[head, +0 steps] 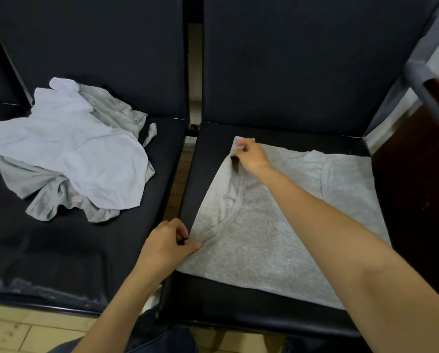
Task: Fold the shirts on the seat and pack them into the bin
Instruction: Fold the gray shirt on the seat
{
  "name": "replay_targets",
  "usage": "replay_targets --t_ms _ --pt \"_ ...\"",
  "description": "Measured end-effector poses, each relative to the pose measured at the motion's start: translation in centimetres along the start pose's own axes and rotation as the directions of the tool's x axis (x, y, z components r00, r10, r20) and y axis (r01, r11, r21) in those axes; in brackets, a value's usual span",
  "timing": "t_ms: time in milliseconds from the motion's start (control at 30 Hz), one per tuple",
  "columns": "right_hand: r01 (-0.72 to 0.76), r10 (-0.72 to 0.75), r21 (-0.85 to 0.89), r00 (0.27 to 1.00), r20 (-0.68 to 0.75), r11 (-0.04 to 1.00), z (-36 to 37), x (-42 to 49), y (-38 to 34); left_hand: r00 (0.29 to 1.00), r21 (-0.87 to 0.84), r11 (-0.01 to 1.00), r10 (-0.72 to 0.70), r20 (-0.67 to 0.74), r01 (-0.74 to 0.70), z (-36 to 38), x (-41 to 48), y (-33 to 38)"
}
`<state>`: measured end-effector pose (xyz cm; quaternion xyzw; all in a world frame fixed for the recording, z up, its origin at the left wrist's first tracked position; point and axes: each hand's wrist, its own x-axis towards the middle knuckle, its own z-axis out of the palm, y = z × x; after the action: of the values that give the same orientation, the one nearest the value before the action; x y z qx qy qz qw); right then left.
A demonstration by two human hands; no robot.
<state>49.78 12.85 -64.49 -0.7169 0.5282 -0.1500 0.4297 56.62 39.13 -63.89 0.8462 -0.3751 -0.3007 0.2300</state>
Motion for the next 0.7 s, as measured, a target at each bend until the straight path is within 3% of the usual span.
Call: replay_targets --t_ms 167,333,400,500,567,600,700 --pt "0.079 -0.079 -0.053 0.997 -0.013 0.996 1.8 -0.7 0.8 0.999 0.046 0.999 0.029 0.015 -0.029 -0.2 0.2 -0.6" --pt "0.101 -0.103 -0.062 0.994 -0.039 0.993 2.3 -0.7 0.8 0.981 -0.206 0.978 0.004 -0.193 -0.044 -0.3 0.1 0.2" --pt "0.061 -0.062 -0.035 0.998 -0.029 0.998 2.1 -0.6 0.4 0.972 -0.068 0.998 -0.011 -0.233 -0.005 0.2 -0.2 0.3" --pt "0.038 -0.039 -0.051 0.999 -0.007 0.998 1.9 -0.5 -0.4 0.996 0.366 0.927 -0.073 -0.058 0.089 1.1 -0.5 0.2" --pt "0.065 -0.065 -0.029 0.998 0.014 0.997 1.5 -0.5 -1.2 0.997 0.422 0.904 -0.072 -0.003 0.066 1.2 -0.5 0.3" --pt "0.082 -0.082 -0.003 0.997 0.002 0.997 1.1 -0.4 -1.5 0.999 0.373 0.927 -0.039 -0.003 0.037 1.1 -0.4 0.5" --pt "0.092 -0.082 0.12 0.993 -0.088 0.989 -0.8 -0.4 -1.7 0.992 -0.021 0.998 0.053 -0.111 -0.055 0.9 -0.8 1.8"
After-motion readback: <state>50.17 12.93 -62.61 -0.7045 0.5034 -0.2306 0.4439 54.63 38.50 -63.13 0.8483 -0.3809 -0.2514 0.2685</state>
